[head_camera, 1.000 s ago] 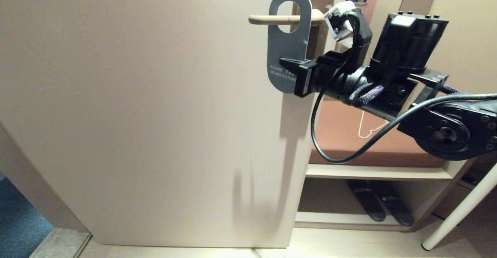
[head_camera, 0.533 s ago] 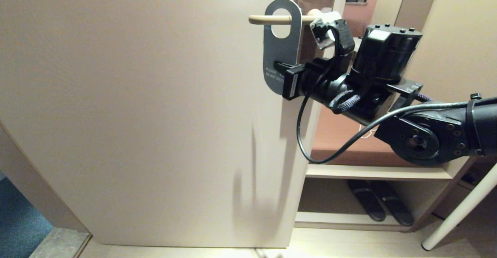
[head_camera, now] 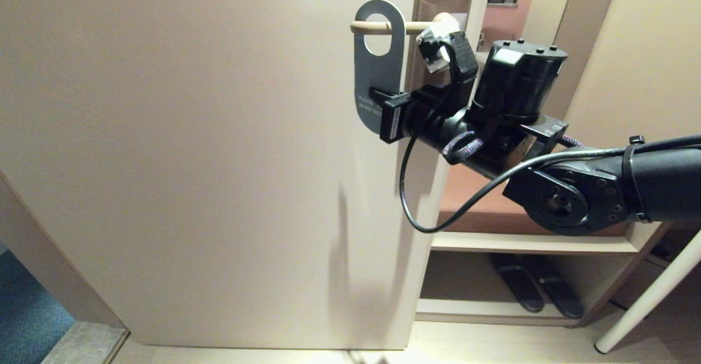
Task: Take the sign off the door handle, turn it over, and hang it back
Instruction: Take down the sign, then hand it to the other hand
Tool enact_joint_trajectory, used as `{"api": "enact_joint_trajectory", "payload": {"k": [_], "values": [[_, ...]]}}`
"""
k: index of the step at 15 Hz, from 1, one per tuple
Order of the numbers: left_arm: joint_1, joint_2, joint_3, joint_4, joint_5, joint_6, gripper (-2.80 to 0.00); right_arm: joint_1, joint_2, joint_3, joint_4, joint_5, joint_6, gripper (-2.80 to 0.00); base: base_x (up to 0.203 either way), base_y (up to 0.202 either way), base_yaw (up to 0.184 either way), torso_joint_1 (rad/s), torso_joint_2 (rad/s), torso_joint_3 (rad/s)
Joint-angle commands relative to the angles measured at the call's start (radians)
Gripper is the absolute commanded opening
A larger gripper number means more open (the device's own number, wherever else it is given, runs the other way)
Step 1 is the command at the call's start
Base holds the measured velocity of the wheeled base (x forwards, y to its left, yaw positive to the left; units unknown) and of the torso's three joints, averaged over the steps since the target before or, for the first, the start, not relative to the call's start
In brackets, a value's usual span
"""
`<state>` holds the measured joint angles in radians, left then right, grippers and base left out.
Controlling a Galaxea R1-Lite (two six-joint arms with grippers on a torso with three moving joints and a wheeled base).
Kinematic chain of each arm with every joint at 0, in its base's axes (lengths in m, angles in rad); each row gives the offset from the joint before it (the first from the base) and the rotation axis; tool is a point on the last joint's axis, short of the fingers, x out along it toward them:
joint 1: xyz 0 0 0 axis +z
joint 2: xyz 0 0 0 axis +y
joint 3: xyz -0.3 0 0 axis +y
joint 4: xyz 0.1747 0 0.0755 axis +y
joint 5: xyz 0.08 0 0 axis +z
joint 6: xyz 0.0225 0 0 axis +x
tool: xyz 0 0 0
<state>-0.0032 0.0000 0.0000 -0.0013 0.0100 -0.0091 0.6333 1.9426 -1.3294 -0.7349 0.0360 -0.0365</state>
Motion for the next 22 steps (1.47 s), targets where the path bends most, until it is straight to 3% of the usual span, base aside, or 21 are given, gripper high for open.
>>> {"api": "enact_joint_trajectory", "payload": {"k": [1,12,22], "values": [[0.000,0.000,0.000,0.000,0.001,0.000,-2.80,0.005,0.012,-0.011,-0.004,0.001,0.000,-2.80,0.000,0.000,0.000,0.000,0.00,0.000],[0.000,0.000,0.000,0.000,0.001,0.000,-2.80,0.046,0.072,-0.080,-0.006,-0.028,0.000,-2.80,0.000,0.000,0.000,0.000,0.00,0.000],[0.000,0.000,0.000,0.000,0.001,0.000,-2.80,0.114,-0.062,0.025,-0.001,-0.030,-0.008,-2.80,0.000,0.000,0.000,0.000,0.00,0.000]]}}
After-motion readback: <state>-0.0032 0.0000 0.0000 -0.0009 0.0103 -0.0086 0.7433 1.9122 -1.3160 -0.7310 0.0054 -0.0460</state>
